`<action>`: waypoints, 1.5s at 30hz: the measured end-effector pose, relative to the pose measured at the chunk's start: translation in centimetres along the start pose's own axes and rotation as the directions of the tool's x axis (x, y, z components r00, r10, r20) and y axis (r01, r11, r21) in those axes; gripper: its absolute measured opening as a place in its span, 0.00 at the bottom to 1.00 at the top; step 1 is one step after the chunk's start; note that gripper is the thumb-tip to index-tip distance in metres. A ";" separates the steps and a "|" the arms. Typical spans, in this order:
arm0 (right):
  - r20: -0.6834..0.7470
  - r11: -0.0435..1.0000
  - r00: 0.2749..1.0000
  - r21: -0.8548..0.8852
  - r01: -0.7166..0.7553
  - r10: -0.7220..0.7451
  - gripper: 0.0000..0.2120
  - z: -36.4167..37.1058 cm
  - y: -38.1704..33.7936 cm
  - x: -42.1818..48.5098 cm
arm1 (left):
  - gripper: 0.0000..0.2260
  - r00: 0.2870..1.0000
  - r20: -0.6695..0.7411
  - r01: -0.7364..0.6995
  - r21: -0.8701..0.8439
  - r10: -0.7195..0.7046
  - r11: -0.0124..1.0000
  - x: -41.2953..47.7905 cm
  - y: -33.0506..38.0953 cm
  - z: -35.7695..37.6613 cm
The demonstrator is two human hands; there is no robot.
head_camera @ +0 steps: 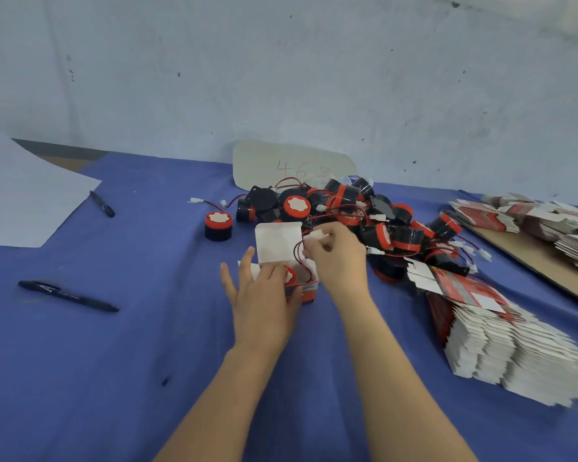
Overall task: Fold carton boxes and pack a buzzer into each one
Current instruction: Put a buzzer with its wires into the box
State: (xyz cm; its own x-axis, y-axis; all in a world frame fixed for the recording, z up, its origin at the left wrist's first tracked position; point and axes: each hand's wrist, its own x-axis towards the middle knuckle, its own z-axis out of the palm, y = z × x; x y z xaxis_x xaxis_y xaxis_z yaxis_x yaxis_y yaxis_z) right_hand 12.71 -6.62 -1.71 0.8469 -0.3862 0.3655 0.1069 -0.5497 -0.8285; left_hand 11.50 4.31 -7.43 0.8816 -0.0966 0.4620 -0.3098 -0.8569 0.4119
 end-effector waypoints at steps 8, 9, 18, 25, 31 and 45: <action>-0.049 0.807 0.998 -0.591 0.011 -0.050 0.14 0.4 2.3 -0.3 | 0.17 0.998 -0.056 -0.025 0.014 0.026 1.000 0.0 0.2 0.1; -0.028 0.768 0.998 -0.640 0.024 -0.055 0.15 0.4 2.2 -0.4 | 0.19 0.998 -0.054 -0.038 0.028 0.039 0.999 0.0 0.2 0.1; 0.158 0.623 0.987 -0.771 0.134 -0.016 0.15 0.7 1.6 -1.1 | 0.16 0.998 0.036 -0.064 0.137 0.059 0.989 0.0 0.6 0.7; 0.211 0.676 0.977 -0.716 0.177 -0.032 0.17 0.4 1.5 -1.7 | 0.21 0.998 0.042 -0.058 0.157 0.052 0.986 -0.2 0.9 1.2; 0.112 0.761 0.993 -0.642 0.089 -0.022 0.14 0.7 1.6 -1.9 | 0.19 0.998 0.007 -0.062 0.067 0.061 0.996 -0.4 1.1 0.9; 0.320 0.796 0.933 -0.602 0.066 0.164 0.15 0.1 2.6 -1.5 | 0.13 0.995 0.063 -0.087 0.116 0.080 0.990 -0.2 1.0 0.6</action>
State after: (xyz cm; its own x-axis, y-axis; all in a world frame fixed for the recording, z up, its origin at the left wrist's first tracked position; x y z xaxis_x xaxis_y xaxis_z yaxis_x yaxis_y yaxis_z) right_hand 11.75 -7.40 -4.45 0.9744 -0.2138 0.0693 -0.1724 -0.9087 -0.3802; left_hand 11.20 3.18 -7.56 0.8747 -0.1965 0.4431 -0.3419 -0.8980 0.2768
